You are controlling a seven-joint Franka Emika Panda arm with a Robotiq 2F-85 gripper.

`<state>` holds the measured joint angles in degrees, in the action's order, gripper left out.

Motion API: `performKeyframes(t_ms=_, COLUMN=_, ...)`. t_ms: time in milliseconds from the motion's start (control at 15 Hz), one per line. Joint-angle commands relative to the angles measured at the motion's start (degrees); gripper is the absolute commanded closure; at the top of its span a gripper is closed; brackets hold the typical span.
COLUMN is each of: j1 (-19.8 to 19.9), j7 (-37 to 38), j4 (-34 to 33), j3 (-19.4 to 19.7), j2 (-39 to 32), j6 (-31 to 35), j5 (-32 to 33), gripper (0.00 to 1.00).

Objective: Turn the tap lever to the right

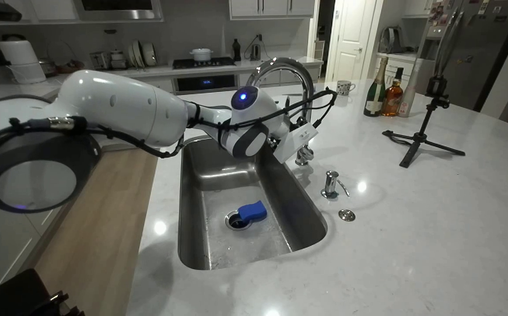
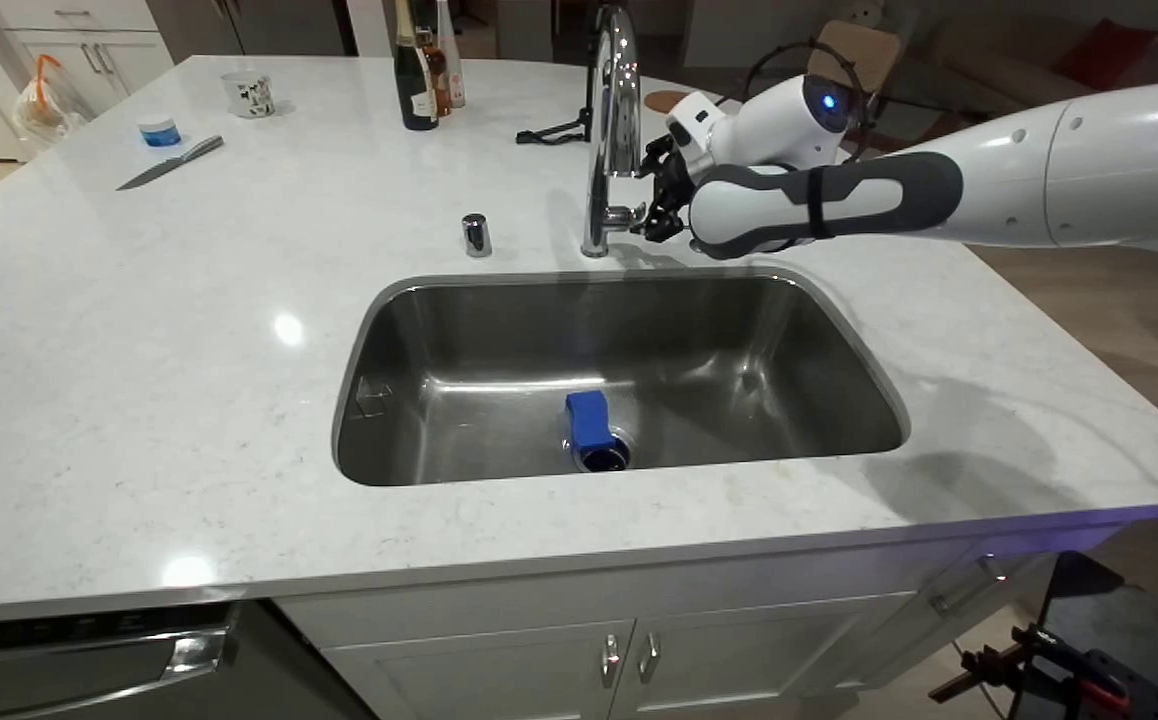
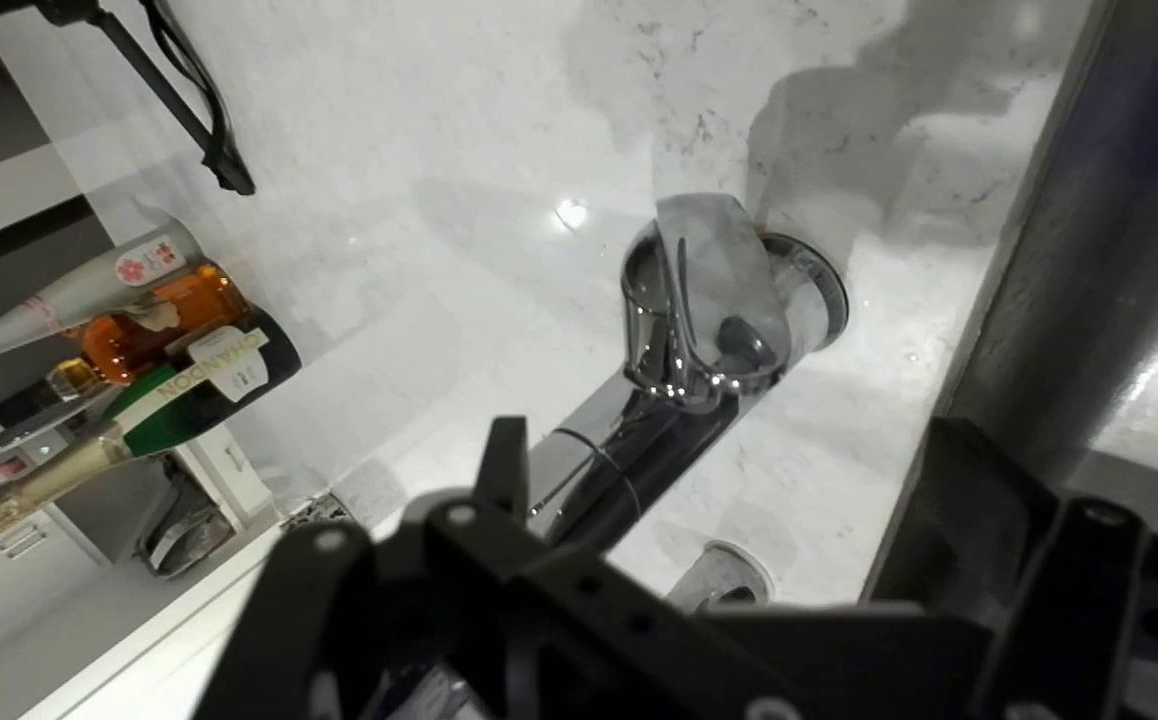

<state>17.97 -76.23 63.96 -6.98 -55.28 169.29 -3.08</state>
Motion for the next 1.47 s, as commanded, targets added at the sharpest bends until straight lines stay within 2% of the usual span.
performKeyframes(t_ms=0, j1=0.1, j7=-2.3, j4=-6.2, j3=-0.5, j2=-3.6, j6=-1.9, j5=1.0, gripper=0.00)
performKeyframes(t_ms=333, j1=-0.4, j7=-2.7, j4=-10.7, j3=0.0, j2=-6.9, j6=-2.8, j5=1.2, gripper=0.00)
performKeyframes(t_ms=400, j1=-0.5, j7=-2.5, j4=-11.3, j3=0.1, j2=-7.3, j6=-3.0, j5=1.3, gripper=0.04)
performKeyframes(t_ms=467, j1=-0.5, j7=-2.6, j4=-12.1, j3=0.0, j2=-7.8, j6=-3.2, j5=1.4, gripper=0.28)
performKeyframes(t_ms=600, j1=-0.7, j7=-2.7, j4=-13.3, j3=-0.1, j2=-8.5, j6=-3.5, j5=1.4, gripper=0.31)
performKeyframes(t_ms=667, j1=-0.7, j7=-2.7, j4=-13.8, j3=-0.1, j2=-8.8, j6=-3.6, j5=1.4, gripper=0.37)
performKeyframes(t_ms=933, j1=-1.0, j7=-2.6, j4=-15.3, j3=0.2, j2=-9.6, j6=-3.7, j5=1.5, gripper=0.69)
performKeyframes(t_ms=1000, j1=-0.9, j7=-0.4, j4=-15.3, j3=0.4, j2=-9.4, j6=-3.7, j5=3.7, gripper=0.76)
performKeyframes(t_ms=1200, j1=-0.7, j7=-0.2, j4=-15.9, j3=0.6, j2=-9.4, j6=-3.6, j5=5.4, gripper=0.99)
performKeyframes(t_ms=1400, j1=-0.7, j7=0.2, j4=-16.3, j3=1.0, j2=-9.5, j6=-3.6, j5=6.5, gripper=1.00)
